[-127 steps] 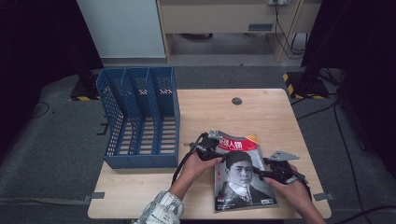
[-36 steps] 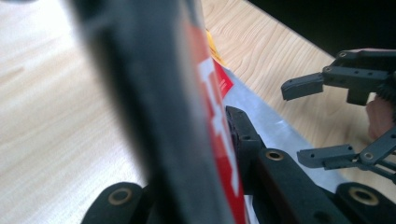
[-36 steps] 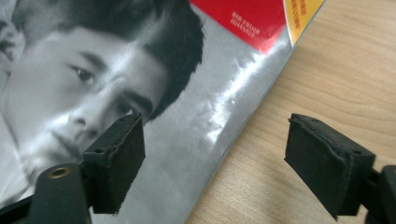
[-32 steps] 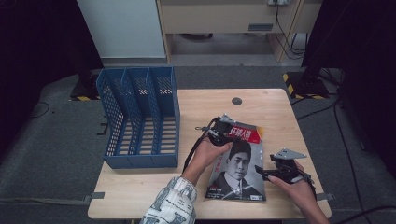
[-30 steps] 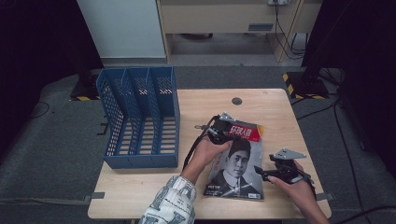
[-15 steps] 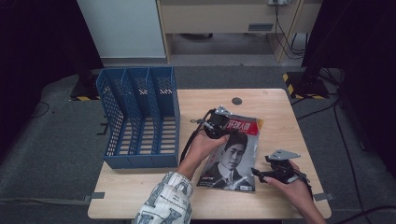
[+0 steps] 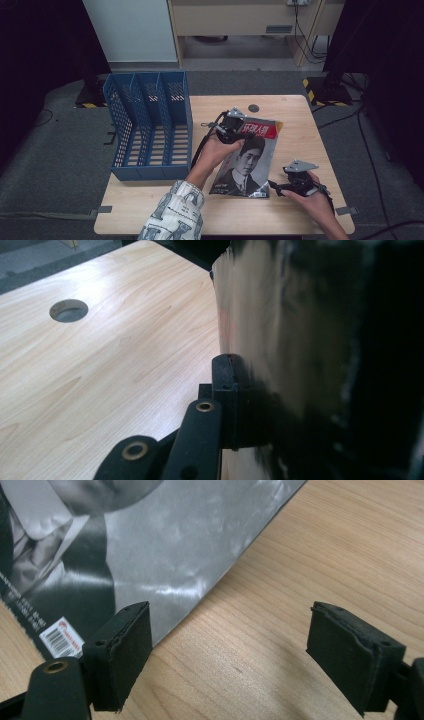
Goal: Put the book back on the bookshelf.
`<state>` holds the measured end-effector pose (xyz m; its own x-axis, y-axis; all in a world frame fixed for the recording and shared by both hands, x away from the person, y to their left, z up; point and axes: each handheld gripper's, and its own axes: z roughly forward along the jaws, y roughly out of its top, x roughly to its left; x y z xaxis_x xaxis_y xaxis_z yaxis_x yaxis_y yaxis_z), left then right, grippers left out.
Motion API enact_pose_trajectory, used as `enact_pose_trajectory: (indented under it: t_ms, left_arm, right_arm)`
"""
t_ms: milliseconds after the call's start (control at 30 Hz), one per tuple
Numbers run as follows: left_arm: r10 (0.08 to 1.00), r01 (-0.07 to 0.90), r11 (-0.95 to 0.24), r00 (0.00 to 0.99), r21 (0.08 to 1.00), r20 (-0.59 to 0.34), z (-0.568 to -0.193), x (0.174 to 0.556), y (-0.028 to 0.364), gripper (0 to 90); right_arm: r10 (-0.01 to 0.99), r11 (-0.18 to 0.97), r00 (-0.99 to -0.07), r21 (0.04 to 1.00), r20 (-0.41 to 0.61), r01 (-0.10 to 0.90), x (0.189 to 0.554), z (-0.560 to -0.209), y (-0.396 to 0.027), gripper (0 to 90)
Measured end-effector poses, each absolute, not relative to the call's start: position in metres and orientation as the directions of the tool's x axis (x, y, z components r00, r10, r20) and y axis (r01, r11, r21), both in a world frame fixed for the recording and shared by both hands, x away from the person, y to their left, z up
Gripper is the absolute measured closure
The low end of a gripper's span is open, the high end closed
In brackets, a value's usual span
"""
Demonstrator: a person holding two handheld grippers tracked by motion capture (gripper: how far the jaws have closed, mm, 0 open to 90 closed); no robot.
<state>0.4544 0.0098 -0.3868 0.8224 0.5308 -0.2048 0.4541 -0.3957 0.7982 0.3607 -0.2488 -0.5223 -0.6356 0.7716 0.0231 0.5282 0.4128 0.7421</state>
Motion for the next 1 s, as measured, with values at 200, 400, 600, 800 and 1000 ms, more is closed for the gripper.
enact_pose_trajectory:
  t_ms: [200, 400, 600, 800, 1000]
  left_arm:
    - [0.520, 0.433, -0.394, 0.833, 0.811, -0.191, -0.372, 0.453, 0.008, 86.8]
    - [0.507, 0.410, -0.376, 0.842, 0.831, -0.186, -0.357, 0.453, 0.009, 86.8]
    - [0.494, 0.398, -0.351, 0.848, 0.847, -0.193, -0.347, 0.452, 0.011, 86.8]
    - [0.487, 0.386, -0.355, 0.854, 0.851, -0.184, -0.339, 0.451, 0.011, 86.8]
    - [0.483, 0.366, -0.347, 0.859, 0.864, -0.170, -0.331, 0.450, 0.011, 86.8]
  right_arm:
    - [0.762, 0.410, -0.647, 0.754, 0.025, 0.513, 0.363, -0.519, -0.247, 18.3]
    - [0.760, 0.412, -0.650, 0.766, 0.009, 0.493, 0.367, -0.515, -0.246, 20.0]
    - [0.743, 0.417, -0.670, 0.782, 0.001, 0.464, 0.367, -0.508, -0.247, 23.1]
    - [0.731, 0.400, -0.682, 0.805, 0.007, 0.437, 0.373, -0.502, -0.244, 23.1]
    - [0.713, 0.401, -0.702, 0.816, 0.008, 0.416, 0.376, -0.498, -0.238, 25.6]
